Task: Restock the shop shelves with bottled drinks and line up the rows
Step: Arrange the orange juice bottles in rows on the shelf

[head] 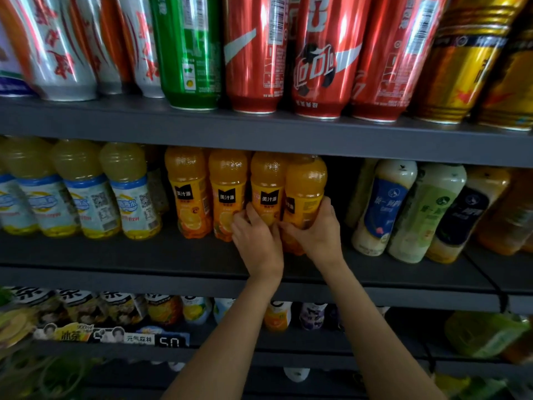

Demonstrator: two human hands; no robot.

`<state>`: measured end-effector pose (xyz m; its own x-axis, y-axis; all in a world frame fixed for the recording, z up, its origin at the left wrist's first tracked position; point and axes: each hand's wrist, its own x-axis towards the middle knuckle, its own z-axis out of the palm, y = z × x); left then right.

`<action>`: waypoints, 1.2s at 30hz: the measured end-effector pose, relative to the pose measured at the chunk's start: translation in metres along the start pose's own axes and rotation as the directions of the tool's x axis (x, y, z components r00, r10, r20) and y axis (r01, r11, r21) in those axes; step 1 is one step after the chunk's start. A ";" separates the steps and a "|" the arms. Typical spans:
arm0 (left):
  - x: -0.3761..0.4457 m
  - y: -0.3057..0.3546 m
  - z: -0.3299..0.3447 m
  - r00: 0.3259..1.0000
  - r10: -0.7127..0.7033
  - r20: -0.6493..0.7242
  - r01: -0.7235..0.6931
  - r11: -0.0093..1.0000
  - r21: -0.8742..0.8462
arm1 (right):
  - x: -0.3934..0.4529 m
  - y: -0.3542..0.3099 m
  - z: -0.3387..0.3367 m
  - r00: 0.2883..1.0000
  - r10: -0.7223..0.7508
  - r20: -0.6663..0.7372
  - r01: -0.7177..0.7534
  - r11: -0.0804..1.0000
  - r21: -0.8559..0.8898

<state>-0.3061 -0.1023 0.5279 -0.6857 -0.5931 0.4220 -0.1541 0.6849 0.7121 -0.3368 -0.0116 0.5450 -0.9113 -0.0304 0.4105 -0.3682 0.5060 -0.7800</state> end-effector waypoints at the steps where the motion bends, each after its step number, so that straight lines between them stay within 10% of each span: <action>1: 0.001 -0.001 -0.001 1.000 -0.001 0.006 0.001 1.000 0.000 | 0.000 0.000 -0.002 0.999 0.019 0.038 -0.021 0.999 0.049; 6: 0.002 -0.003 -0.005 0.999 0.020 0.037 -0.020 1.000 0.002 | 0.011 0.002 -0.009 0.956 0.126 0.264 -0.180 0.965 0.190; 13: 0.003 -0.006 -0.004 0.999 0.038 0.037 -0.038 0.999 0.007 | -0.007 -0.007 0.007 0.988 0.099 -0.122 -0.112 0.988 -0.109; 36: 0.000 -0.012 -0.008 0.998 0.052 0.028 -0.049 0.993 -0.108 | -0.010 0.001 0.031 0.988 0.122 -0.095 -0.123 0.992 -0.013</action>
<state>-0.2984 -0.1137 0.5235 -0.7125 -0.5444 0.4427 -0.0428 0.6634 0.7470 -0.3339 -0.0375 0.5259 -0.9278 0.1130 0.3555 -0.2506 0.5171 -0.8184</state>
